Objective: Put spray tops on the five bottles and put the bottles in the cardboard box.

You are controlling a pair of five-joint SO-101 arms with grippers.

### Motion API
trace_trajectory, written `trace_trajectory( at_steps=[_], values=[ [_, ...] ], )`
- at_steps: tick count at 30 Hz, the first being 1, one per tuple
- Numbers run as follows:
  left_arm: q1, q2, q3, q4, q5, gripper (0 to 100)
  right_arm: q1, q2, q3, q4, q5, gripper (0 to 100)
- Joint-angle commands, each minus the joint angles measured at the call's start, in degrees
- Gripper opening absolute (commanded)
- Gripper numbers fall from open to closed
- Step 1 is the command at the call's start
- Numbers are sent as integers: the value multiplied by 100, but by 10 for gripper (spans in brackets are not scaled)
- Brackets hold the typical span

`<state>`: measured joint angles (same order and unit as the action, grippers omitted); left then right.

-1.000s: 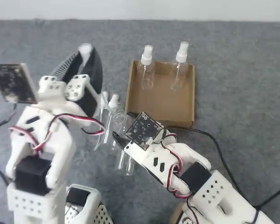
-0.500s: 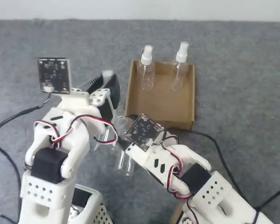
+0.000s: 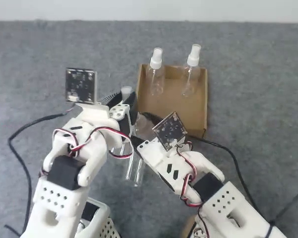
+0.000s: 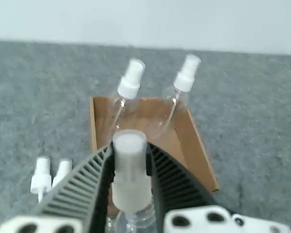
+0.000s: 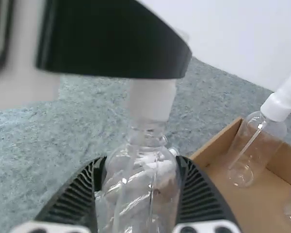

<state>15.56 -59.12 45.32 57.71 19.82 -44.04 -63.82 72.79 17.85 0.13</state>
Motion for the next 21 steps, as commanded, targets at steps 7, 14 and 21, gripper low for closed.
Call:
trace_trajectory(
  at_steps=[7, 14, 21],
  values=[
    [26, -18, 189, -35, -440, 24, 189, -22, -176, -312, -53, 6],
    [35, -18, 22, 132, -563, 103, 189, -22, -141, -356, -53, 6],
    [114, -18, -532, 387, -651, 127, 189, -22, -62, -365, -53, 6]
  ],
)
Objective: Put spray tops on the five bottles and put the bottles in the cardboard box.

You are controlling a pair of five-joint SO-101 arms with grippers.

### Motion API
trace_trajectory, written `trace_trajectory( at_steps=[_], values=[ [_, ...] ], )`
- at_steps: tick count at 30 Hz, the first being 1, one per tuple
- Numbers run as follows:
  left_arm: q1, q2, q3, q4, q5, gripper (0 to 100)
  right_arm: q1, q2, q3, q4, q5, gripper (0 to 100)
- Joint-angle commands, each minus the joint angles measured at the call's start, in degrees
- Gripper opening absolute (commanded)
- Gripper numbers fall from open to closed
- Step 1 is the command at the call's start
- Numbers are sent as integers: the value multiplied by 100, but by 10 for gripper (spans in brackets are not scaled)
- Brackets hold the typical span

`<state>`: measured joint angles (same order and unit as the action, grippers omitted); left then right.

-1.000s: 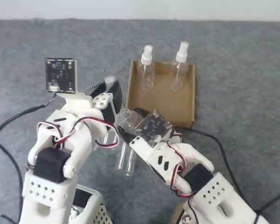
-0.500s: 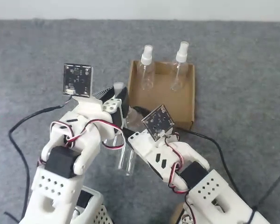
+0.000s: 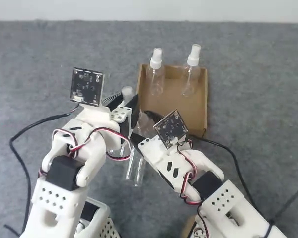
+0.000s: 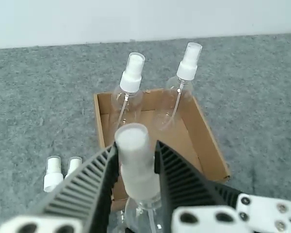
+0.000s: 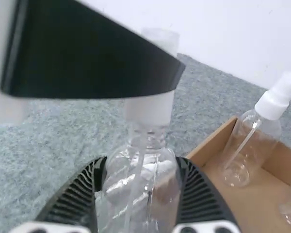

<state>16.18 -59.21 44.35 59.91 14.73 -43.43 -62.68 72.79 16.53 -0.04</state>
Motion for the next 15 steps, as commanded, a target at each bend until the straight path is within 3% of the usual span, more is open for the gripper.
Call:
trace_trajectory(
  at_steps=[1, 10, 15],
  values=[
    [53, -9, -567, 237, -229, 134, 127, -136, -53, -233, -35, 6],
    [-229, 0, -2026, 774, -308, 152, 127, -136, 53, -233, -35, 6],
    [-703, 9, -2088, 923, -378, 148, 136, -136, 88, -233, -35, 6]
  ],
)
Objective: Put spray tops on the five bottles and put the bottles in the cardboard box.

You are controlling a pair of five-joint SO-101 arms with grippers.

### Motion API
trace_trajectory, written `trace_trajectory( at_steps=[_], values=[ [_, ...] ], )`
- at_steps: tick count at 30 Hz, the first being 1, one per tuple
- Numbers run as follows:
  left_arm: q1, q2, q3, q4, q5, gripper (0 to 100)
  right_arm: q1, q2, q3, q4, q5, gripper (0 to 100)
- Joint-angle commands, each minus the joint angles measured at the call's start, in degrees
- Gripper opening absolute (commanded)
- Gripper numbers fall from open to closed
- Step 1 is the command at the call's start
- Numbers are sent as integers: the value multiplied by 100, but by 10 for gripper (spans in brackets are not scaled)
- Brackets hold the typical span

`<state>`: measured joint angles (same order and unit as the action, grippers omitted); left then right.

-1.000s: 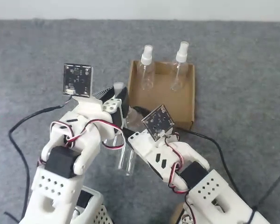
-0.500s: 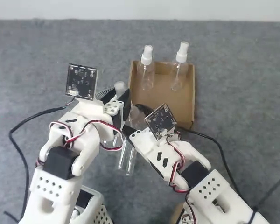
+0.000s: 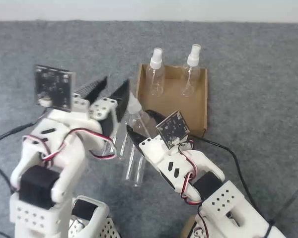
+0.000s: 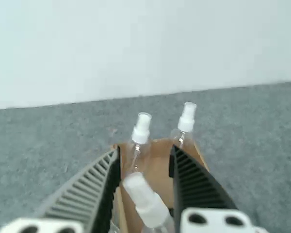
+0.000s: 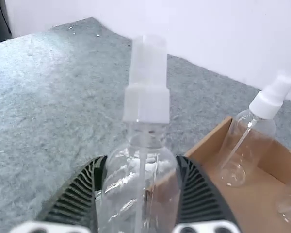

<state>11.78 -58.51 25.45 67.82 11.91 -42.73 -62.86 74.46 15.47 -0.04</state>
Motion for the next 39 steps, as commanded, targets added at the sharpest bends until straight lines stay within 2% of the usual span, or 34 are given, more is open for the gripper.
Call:
trace_trajectory(
  at_steps=[1, 4, 8, 11, 17, 22, 28, 35, 39],
  values=[
    [-352, -88, -75, 237, -193, 148, 75, -119, -88, -127, -35, 6],
    [-659, -211, 215, 237, -343, 148, 84, -119, -88, -127, -35, 6],
    [-1407, -62, 690, -862, -352, 148, 48, -119, -97, -127, -35, 6],
    [-1468, 457, 945, -1284, -501, 148, 48, -119, -97, -127, -35, 6],
    [-932, 967, 1015, -1292, -677, 148, 48, -119, -97, -127, -35, 6],
    [-404, 976, 1068, -914, -844, 148, 48, -119, -88, -127, -35, 6],
    [-229, 958, 1059, -598, -914, 148, 57, -119, -88, -127, -35, 6],
    [-308, 958, 936, -563, -923, 148, 66, -119, -88, -127, -35, 6],
    [-1081, 949, 286, -510, -879, 152, 84, -119, -105, -92, -35, 6]
  ],
)
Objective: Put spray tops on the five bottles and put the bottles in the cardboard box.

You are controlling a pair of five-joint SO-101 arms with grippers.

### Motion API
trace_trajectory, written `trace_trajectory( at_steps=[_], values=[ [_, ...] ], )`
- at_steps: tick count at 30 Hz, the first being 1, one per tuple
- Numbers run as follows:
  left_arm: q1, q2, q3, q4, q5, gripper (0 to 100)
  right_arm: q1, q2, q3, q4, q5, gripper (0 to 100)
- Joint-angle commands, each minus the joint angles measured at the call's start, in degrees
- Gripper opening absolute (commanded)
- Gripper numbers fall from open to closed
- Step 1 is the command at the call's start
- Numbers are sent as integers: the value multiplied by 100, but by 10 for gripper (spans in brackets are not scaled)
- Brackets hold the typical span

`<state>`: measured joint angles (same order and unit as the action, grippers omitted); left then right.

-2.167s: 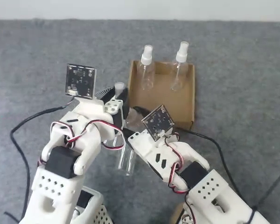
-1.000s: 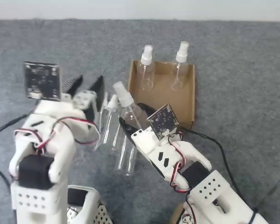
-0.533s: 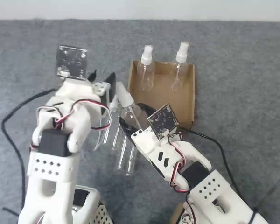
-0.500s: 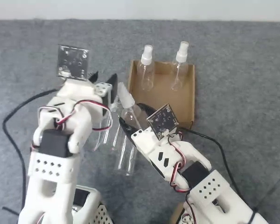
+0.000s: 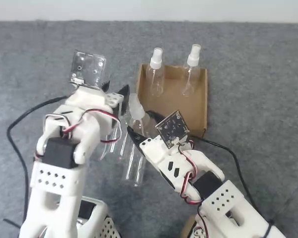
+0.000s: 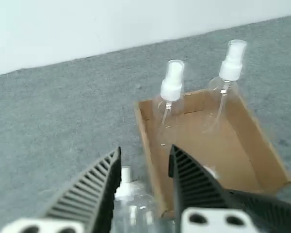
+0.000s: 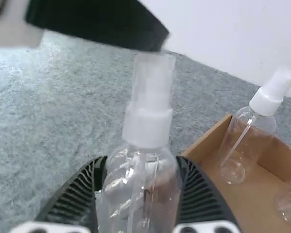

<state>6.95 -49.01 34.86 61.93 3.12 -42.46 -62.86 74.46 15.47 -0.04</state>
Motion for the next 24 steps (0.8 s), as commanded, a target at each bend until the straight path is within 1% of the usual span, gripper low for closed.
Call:
trace_trajectory(
  at_steps=[1, 4, 6, 8, 9, 11, 13, 15, 17, 21, 24],
  values=[
    [-800, -44, -787, 141, 0, 152, 66, -119, -105, -84, -35, 6],
    [-1169, -492, -848, 492, 0, 149, 75, -92, -202, -66, -35, 6],
    [-1257, -1029, -576, 571, 79, 148, 207, -57, -413, -57, -44, 6],
    [-1204, -1670, -57, 580, 158, 150, 426, -48, -695, 31, -44, 6],
    [-1143, -1952, 259, 563, 158, 151, 523, -22, -897, 171, -53, 6],
    [-800, -2418, 963, 554, 26, 152, 690, 171, -1415, 497, -53, 6],
    [-413, -2716, 1569, 563, -246, 152, 778, 532, -1978, 673, -62, 6],
    [-97, -2954, 2018, 554, -290, 153, 804, 1015, -2567, 787, -62, 6],
    [158, -3165, 2255, 554, -290, 171, 804, 1552, -3095, 787, -62, 6],
    [457, -3596, 2457, 580, -308, 245, 778, 2580, -3921, 787, -70, 6],
    [598, -3745, 2747, 369, -316, 258, 769, 3081, -4343, 980, -290, 6]
  ],
)
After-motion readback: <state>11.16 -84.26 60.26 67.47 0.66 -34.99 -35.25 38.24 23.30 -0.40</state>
